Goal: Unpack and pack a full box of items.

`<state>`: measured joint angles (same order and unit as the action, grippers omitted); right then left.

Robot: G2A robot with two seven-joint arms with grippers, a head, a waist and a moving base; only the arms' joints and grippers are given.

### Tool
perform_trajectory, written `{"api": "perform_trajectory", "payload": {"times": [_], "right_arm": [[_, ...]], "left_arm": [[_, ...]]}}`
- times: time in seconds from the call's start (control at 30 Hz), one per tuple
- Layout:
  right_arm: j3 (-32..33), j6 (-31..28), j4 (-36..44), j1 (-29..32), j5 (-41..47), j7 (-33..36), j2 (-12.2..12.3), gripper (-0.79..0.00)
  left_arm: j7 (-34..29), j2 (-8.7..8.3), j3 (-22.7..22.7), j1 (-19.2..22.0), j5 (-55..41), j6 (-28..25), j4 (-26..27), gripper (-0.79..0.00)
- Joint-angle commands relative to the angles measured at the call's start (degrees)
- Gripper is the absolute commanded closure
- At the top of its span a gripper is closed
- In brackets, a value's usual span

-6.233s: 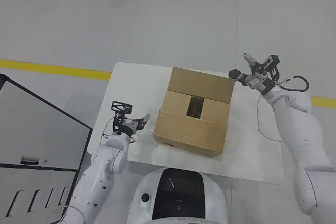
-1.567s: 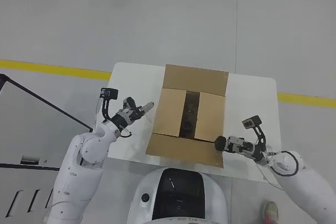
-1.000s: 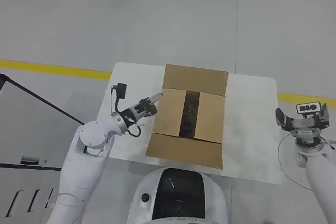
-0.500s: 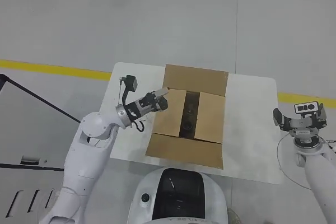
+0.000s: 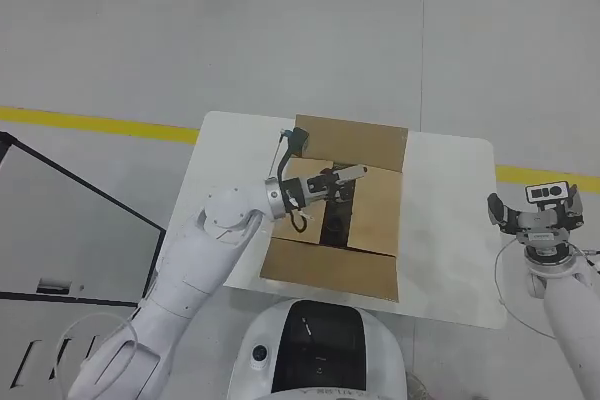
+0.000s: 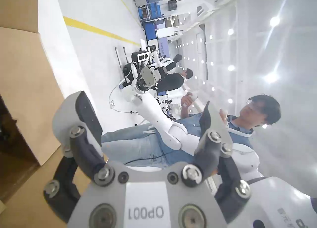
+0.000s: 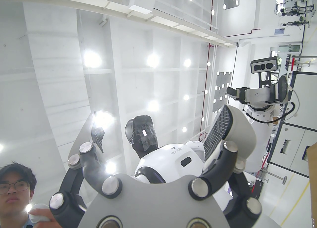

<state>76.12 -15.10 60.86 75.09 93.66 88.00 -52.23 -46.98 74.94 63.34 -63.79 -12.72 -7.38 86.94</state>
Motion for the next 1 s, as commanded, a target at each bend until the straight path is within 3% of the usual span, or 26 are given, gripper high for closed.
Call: {"api": "perform_trajectory", "payload": {"times": [0.0,0.13,0.3,0.47,0.77,0.97], "right_arm": [[0.0,0.0,0.0,0.0,0.0,0.0,0.0,-0.785],[0.0,0.0,0.0,0.0,0.0,0.0,0.0,-0.785],[0.0,0.0,0.0,0.0,0.0,0.0,0.0,-0.785],[0.0,0.0,0.0,0.0,0.0,0.0,0.0,-0.785],[0.0,0.0,0.0,0.0,0.0,0.0,0.0,-0.785],[0.0,0.0,0.0,0.0,0.0,0.0,0.0,-0.785]], "left_arm": [[-0.4,-0.10,-0.1,-0.2,0.4,-0.7,-0.9,-0.785],[-3.5,0.50,-3.9,3.0,2.2,-5.4,-7.7,-0.785],[-0.5,2.06,-8.8,8.4,5.2,-8.9,-18.4,-0.785],[5.3,3.70,-13.4,11.4,10.2,-10.0,-25.4,-0.785],[7.7,6.28,-18.2,14.0,9.6,-11.2,-30.9,-0.785],[8.7,6.76,-18.0,15.1,9.4,-12.2,-32.3,-0.785]]}}
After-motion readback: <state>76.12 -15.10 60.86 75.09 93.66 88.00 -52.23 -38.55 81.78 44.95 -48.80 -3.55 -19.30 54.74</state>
